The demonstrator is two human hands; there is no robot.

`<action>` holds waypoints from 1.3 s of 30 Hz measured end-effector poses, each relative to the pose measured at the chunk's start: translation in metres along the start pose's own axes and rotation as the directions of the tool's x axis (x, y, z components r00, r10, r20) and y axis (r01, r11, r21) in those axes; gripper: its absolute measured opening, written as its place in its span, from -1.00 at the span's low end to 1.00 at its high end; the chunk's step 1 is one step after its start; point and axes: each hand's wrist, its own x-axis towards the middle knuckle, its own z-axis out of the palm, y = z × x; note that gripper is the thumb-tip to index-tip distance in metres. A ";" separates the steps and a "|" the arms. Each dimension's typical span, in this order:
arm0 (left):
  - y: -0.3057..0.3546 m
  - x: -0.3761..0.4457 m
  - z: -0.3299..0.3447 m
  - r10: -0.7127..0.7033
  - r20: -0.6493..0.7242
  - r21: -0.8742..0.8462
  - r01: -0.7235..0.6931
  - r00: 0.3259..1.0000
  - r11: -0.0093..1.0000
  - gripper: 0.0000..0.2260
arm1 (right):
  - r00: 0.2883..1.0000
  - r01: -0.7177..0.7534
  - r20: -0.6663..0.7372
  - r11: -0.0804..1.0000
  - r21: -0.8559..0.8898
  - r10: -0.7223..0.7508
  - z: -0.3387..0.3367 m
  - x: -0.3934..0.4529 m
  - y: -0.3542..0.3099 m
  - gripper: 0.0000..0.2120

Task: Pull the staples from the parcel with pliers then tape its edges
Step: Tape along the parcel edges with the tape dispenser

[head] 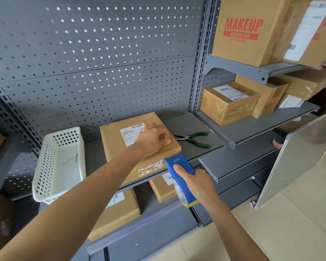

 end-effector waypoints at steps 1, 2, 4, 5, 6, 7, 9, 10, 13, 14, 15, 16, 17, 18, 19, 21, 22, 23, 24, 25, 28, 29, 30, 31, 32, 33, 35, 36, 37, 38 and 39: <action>-0.001 -0.001 0.000 -0.015 0.013 0.005 0.015 1.000 1.000 -0.90 | 1.000 0.001 0.001 1.000 -0.004 -0.001 0.001 0.000 0.000 -0.32; -0.002 -0.002 0.001 -0.021 0.031 0.014 0.021 0.999 1.000 -0.83 | 1.000 -0.002 0.001 1.000 -0.007 0.002 0.001 0.000 0.000 -0.32; -0.003 -0.003 0.004 -0.009 0.033 0.045 0.007 0.999 0.999 -0.74 | 1.000 -0.010 0.003 1.000 -0.005 0.010 0.001 -0.001 -0.001 -0.29; -0.003 -0.004 0.005 -0.001 0.024 0.050 0.000 1.000 0.999 -0.72 | 1.000 -0.013 0.005 1.000 -0.009 0.013 0.000 -0.001 -0.001 -0.27; -0.003 -0.005 0.006 0.006 0.015 0.050 -0.007 1.000 0.999 -0.71 | 1.000 -0.018 0.008 1.000 -0.019 0.018 0.000 -0.001 -0.002 -0.25; -0.004 -0.005 0.007 0.012 0.012 0.047 -0.012 1.000 0.999 -0.69 | 1.000 -0.022 0.008 0.999 -0.031 0.023 0.000 -0.001 -0.002 -0.24; -0.004 -0.006 0.007 0.016 0.015 0.042 -0.017 1.000 0.999 -0.67 | 1.000 -0.025 -0.001 0.998 -0.053 0.025 0.000 0.000 -0.001 -0.22; -0.004 -0.007 0.006 0.018 0.020 0.040 -0.019 1.000 0.999 -0.66 | 1.000 -0.026 -0.008 0.998 -0.064 0.026 0.000 0.001 0.000 -0.20; -0.004 -0.007 0.004 0.017 0.034 0.043 -0.018 0.999 0.999 -0.66 | 1.000 -0.031 -0.011 0.994 -0.107 0.030 -0.001 0.003 -0.003 -0.20; -0.004 -0.007 0.004 0.016 0.037 0.046 -0.018 0.999 0.999 -0.66 | 0.999 -0.031 -0.010 0.991 -0.127 0.030 -0.002 0.004 -0.003 -0.23; -0.004 -0.007 0.005 0.015 0.042 0.050 -0.017 0.999 0.999 -0.66 | 0.999 -0.032 -0.012 0.988 -0.148 0.030 -0.003 0.005 -0.005 -0.26; -0.003 -0.007 0.004 0.015 0.047 0.056 -0.018 0.999 0.998 -0.66 | 1.000 -0.030 -0.014 0.985 -0.168 0.028 -0.004 0.005 -0.006 -0.28; -0.002 -0.007 0.004 0.016 0.053 0.065 -0.019 0.998 0.998 -0.65 | 1.000 -0.029 -0.016 0.983 -0.181 0.026 -0.005 0.005 -0.008 -0.28; -0.001 -0.008 0.004 0.018 0.058 0.075 -0.022 0.998 0.997 -0.65 | 1.000 -0.028 -0.017 0.981 -0.190 0.026 -0.006 0.004 -0.009 -0.27; -0.001 -0.008 0.003 0.019 0.063 0.083 -0.025 0.998 0.996 -0.65 | 1.000 -0.030 -0.016 0.980 -0.198 0.027 -0.007 0.003 -0.011 -0.26; 0.000 -0.009 0.002 0.020 0.068 0.096 -0.027 0.998 0.995 -0.64 | 0.999 -0.035 -0.022 0.978 -0.208 0.031 -0.008 0.000 -0.014 -0.28; 0.001 -0.009 0.002 0.019 0.068 0.103 -0.026 0.998 0.994 -0.65 | 0.999 -0.034 -0.028 0.978 -0.204 0.029 -0.008 -0.002 -0.015 -0.29; 0.001 -0.009 0.002 0.017 0.070 0.109 -0.025 0.997 0.994 -0.65 | 0.999 -0.033 -0.036 0.980 -0.198 0.027 -0.008 -0.003 -0.016 -0.30; 0.002 -0.009 0.001 0.017 0.070 0.113 -0.025 0.997 0.993 -0.65 | 0.999 -0.031 -0.046 0.980 -0.197 0.023 -0.008 -0.003 -0.017 -0.30; 0.002 -0.009 0.001 0.016 0.072 0.116 -0.025 0.997 0.993 -0.65 | 0.998 -0.032 -0.056 0.978 -0.204 0.021 -0.007 -0.003 -0.018 -0.29; 0.002 -0.009 0.001 0.024 0.078 0.122 -0.033 0.997 0.992 -0.65 | 0.996 -0.034 -0.086 0.966 -0.257 0.012 -0.008 -0.007 -0.022 -0.30; 0.002 -0.009 0.001 0.025 0.078 0.121 -0.035 0.997 0.992 -0.66 | 0.995 -0.028 -0.100 0.959 -0.281 0.000 -0.008 -0.008 -0.024 -0.32; 0.002 -0.009 0.001 0.027 0.076 0.119 -0.035 0.997 0.992 -0.66 | 0.993 -0.020 -0.118 0.950 -0.312 -0.018 -0.009 -0.010 -0.025 -0.33; 0.002 -0.008 0.001 0.026 0.074 0.115 -0.035 0.997 0.993 -0.67 | 0.990 -0.014 -0.139 0.938 -0.346 -0.037 -0.008 -0.011 -0.026 -0.34; 0.001 -0.008 0.001 0.026 0.072 0.110 -0.034 0.997 0.993 -0.67 | 0.986 -0.010 -0.157 0.928 -0.373 -0.052 -0.008 -0.012 -0.026 -0.35; 0.001 -0.008 0.002 0.026 0.068 0.106 -0.033 0.997 0.994 -0.67 | 0.983 -0.009 -0.172 0.922 -0.388 -0.063 -0.007 -0.013 -0.026 -0.35; 0.001 -0.009 0.002 0.025 0.067 0.104 -0.032 0.997 0.994 -0.67 | 0.978 -0.002 -0.189 0.914 -0.405 -0.082 -0.007 -0.014 -0.027 -0.36; 0.001 -0.009 0.001 0.025 0.068 0.104 -0.032 0.997 0.994 -0.67 | 0.976 0.001 -0.197 0.909 -0.417 -0.091 -0.007 -0.015 -0.027 -0.37; 0.001 -0.009 0.001 0.023 0.068 0.104 -0.030 0.997 0.994 -0.66 | 0.973 0.005 -0.206 0.902 -0.432 -0.105 -0.007 -0.016 -0.027 -0.38; 0.001 -0.009 0.000 0.019 0.068 0.105 -0.026 0.998 0.994 -0.66 | 0.969 0.009 -0.217 0.892 -0.451 -0.120 -0.008 -0.016 -0.027 -0.39; 0.002 -0.009 -0.001 0.017 0.067 0.105 -0.024 0.998 0.994 -0.66 | 0.965 0.010 -0.227 0.881 -0.473 -0.133 -0.009 -0.016 -0.026 -0.40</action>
